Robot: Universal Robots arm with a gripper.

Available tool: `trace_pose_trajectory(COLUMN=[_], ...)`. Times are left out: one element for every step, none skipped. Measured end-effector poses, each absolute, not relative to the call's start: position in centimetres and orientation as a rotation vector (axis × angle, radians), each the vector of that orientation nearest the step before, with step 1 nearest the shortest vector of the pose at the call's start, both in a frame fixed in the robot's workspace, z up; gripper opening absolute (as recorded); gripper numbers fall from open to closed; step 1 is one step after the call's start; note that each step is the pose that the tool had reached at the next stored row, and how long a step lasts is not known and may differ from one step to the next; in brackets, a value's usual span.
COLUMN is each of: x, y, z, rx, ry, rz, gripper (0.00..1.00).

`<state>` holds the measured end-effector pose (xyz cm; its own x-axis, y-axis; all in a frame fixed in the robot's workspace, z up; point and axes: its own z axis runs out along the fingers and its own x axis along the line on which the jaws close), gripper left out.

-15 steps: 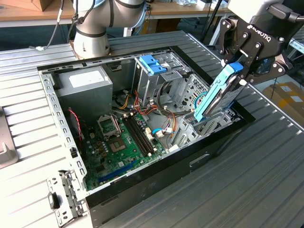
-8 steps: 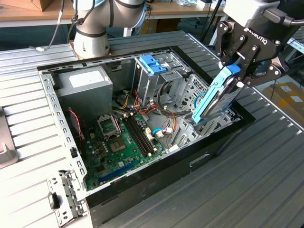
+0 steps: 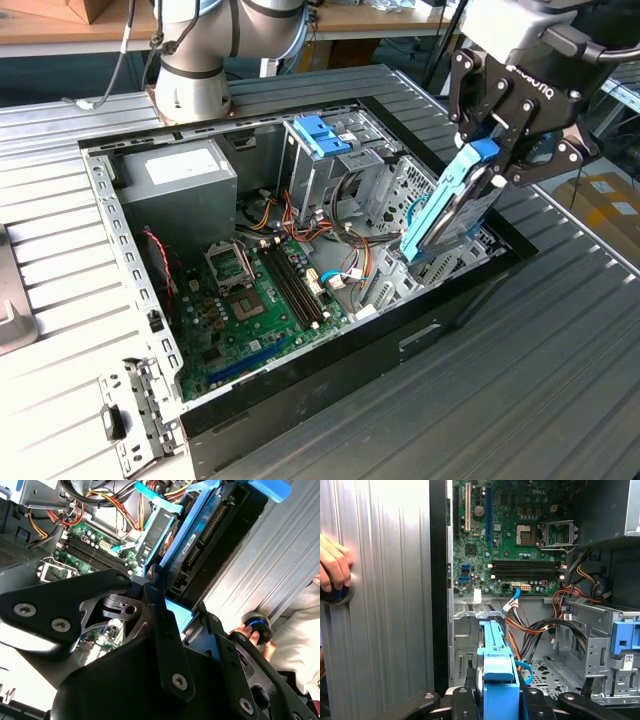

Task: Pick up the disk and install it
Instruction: 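Insert the disk into the insertion slot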

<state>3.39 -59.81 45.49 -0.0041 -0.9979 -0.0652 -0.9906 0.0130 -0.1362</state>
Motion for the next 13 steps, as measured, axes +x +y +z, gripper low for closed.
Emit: trace_pose_trajectory(x=[3.4, 3.4, 3.4, 3.4, 3.4, 3.4, 3.4, 3.4, 3.4, 3.4, 3.4, 3.4, 3.4], y=[-59.8, -59.7, -59.5, -59.4, -59.2, -58.9, -58.6, -58.2, -57.8, -57.5, -57.3, -57.1, -57.0], z=[45.5, 45.5, 45.5, 45.5, 45.5, 45.5, 45.5, 45.5, 45.5, 45.5, 45.5, 45.5, 45.5], rx=[-2.111, -2.111, -2.111, -2.111, -2.111, -2.111, -2.112, -2.113, -2.115, -2.116, -2.116, -2.116, -2.117], ry=[2.129, 2.129, 2.129, 2.129, 2.129, 2.129, 2.13, 2.131, 2.132, 2.133, 2.133, 2.133, 2.133], rz=[-0.077, -0.077, -0.077, -0.077, -0.077, -0.077, -0.078, -0.081, -0.085, -0.087, -0.088, -0.088, -0.088], gripper=[0.37, 0.37, 0.37, 0.37, 0.37, 0.37, 0.37, 0.37, 0.37, 0.37, 0.37, 0.37, 0.37])
